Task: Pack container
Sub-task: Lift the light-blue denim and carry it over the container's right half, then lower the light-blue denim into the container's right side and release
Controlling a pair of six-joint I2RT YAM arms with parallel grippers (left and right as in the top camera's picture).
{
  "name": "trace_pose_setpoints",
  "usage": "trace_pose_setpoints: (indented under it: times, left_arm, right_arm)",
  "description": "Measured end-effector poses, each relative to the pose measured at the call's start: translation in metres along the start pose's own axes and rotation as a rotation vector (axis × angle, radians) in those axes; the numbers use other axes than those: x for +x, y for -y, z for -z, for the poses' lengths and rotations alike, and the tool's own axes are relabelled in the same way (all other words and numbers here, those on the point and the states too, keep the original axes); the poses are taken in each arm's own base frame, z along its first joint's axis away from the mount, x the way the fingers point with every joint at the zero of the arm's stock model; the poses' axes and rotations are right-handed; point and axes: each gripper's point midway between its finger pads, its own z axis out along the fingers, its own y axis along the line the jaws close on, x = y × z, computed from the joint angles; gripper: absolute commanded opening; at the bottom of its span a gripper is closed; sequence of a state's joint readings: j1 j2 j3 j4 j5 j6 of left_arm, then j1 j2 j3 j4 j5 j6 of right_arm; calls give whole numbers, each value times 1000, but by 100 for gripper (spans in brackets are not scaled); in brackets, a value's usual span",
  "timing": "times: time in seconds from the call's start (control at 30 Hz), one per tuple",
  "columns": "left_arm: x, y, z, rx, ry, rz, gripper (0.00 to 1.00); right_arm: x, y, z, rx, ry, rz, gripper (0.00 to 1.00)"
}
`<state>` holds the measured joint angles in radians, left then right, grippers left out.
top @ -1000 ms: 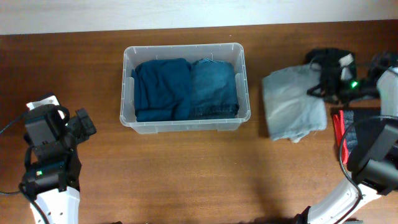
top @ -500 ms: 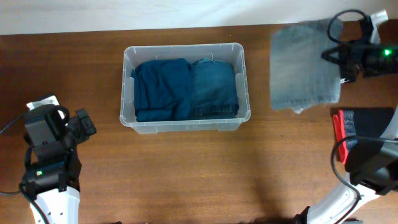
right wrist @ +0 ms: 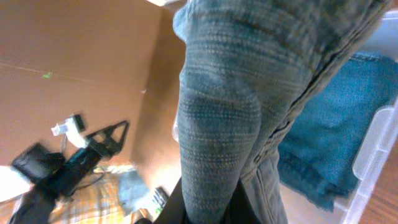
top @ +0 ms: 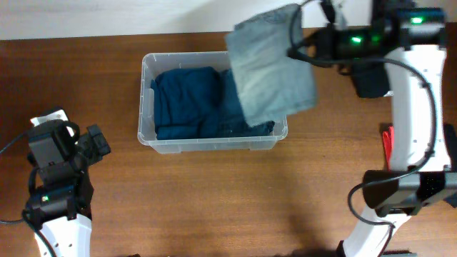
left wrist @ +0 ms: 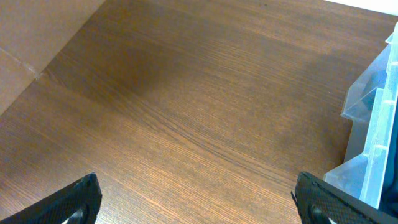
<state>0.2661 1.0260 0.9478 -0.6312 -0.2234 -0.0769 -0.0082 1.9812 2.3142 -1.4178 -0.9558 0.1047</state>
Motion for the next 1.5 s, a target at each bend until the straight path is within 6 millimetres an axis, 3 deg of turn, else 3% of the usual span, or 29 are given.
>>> trace_pose_setpoints:
  times: [0.23,0.43,0.73,1.17,1.5]
  left_arm:
    - [0,0,0,0,0,0,99]
    - [0,0,0,0,0,0,99]
    - [0,0,0,0,0,0,99]
    - [0,0,0,0,0,0,99]
    - [0,0,0,0,0,0,99]
  right_arm:
    - [-11,-2,-47,224,65,-112,4]
    - [-27,0,-76,274,159,-174,4]
    - [-6,11,-128,282,117,-216,4]
    - [2,3,-142,217,69,-227,4]
    - [11,29,-162,254,15,-274,7]
